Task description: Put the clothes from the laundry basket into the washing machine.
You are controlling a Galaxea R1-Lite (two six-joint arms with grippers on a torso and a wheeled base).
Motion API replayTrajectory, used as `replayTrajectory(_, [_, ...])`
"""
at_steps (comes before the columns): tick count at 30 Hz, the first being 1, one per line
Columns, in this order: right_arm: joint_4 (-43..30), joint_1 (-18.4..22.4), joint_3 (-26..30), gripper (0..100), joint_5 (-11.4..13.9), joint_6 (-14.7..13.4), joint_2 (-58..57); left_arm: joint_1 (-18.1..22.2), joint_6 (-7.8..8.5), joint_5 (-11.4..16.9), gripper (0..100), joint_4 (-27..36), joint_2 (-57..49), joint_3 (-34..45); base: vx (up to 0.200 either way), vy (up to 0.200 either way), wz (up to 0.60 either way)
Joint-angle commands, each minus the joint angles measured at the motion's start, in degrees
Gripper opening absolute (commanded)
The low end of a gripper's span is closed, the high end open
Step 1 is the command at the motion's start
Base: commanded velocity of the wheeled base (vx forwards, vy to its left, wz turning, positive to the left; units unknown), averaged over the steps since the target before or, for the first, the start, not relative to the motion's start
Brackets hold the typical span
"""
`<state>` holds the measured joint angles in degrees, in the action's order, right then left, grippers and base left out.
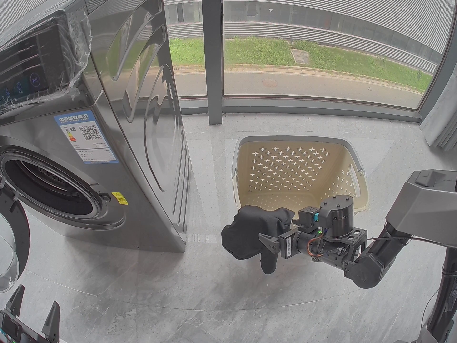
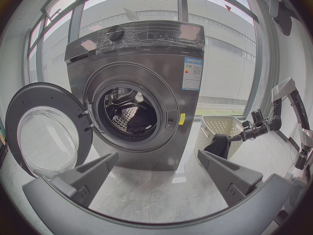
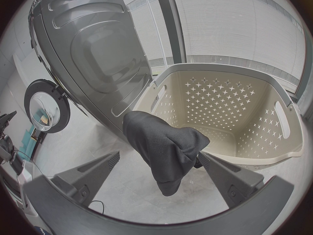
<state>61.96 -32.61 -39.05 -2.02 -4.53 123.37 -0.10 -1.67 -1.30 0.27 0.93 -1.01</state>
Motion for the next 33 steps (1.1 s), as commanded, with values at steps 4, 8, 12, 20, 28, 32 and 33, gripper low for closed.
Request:
replayTrajectory(4, [1.0,0.7,-3.8,100,0.1,0.1,4.5,0.0,0.0,0.0,100,0.1,-0.8,0.8,0.0,0.0,0.0])
replayTrajectory(8, [1.8,1.3,-5.1,100,0.6,0.7,6.1,0.0,0.0,0.0,100,0.1,-0.8,0.8,0.0,0.0,0.0])
replayTrajectory(12, [3.3,2.0,-5.8,0,1.3,0.8,7.3,0.0,0.0,0.0,100,0.1,-0.8,0.8,0.0,0.0,0.0])
replayTrajectory(20, [5.4,2.7,-5.5,0,2.4,1.1,7.4,0.0,0.0,0.0,100,0.0,-0.8,0.8,0.0,0.0,0.0])
replayTrajectory(28, [6.6,-0.4,3.4,0,2.2,0.5,-2.2,0.0,-0.09,0.0,100,0.0,-0.8,0.8,0.0,0.0,0.0])
replayTrajectory(32, [8.2,-2.0,8.8,0,1.5,0.3,-8.4,0.0,0.0,0.0,100,0.0,-0.8,0.8,0.0,0.0,0.0])
replayTrajectory(33, [8.3,-2.5,10.2,0,1.1,0.2,-10.4,0.0,0.0,0.0,100,0.0,-0.8,0.8,0.0,0.0,0.0])
